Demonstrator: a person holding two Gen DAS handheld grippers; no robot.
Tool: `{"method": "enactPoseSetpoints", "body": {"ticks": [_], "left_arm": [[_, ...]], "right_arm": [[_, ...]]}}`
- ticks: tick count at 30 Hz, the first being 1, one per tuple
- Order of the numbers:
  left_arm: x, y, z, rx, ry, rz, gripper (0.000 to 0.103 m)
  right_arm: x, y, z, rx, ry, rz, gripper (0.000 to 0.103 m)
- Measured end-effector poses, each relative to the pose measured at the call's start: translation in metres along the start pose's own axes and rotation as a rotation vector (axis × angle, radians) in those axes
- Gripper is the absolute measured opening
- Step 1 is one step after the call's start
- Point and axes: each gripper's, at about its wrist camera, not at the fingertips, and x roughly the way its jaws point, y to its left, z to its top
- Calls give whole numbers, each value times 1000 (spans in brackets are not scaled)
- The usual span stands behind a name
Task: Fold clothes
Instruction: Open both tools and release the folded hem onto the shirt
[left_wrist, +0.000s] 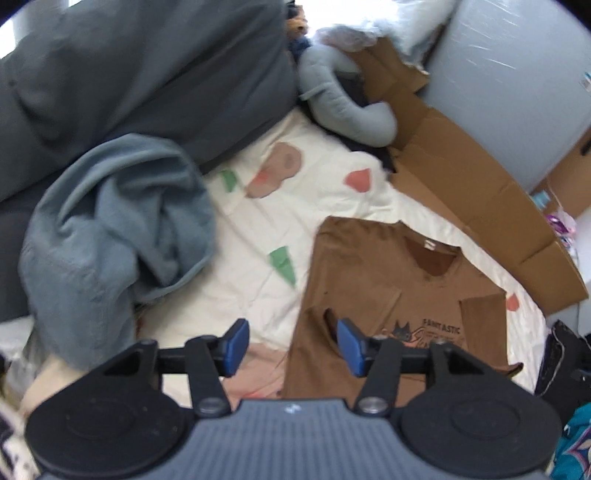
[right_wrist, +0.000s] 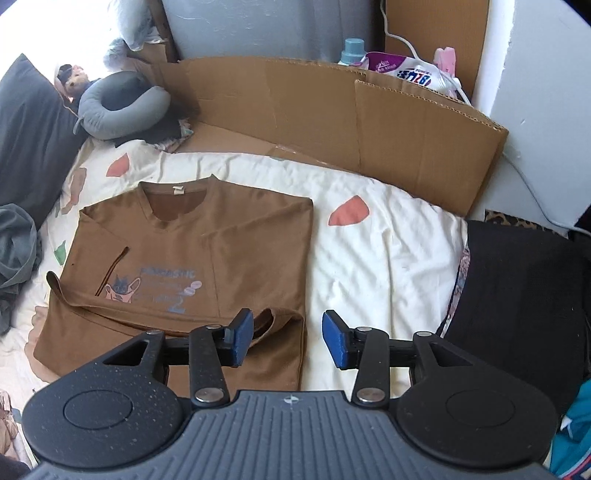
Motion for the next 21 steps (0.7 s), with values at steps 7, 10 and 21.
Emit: {"method": "enactPoseSetpoints", "body": {"ticks": [7, 10, 21], "left_arm": [[50, -14, -8, 77, 17, -26, 57], [82, -15, -14, 115, 28, -26, 57], [181, -3, -38, 235, 53, -4, 55]], "right_arm": [[27, -12, -17, -24, -13, -20, 48], [50, -10, -27, -91, 4, -25, 48], [123, -15, -56, -214, 35, -55, 48]]}}
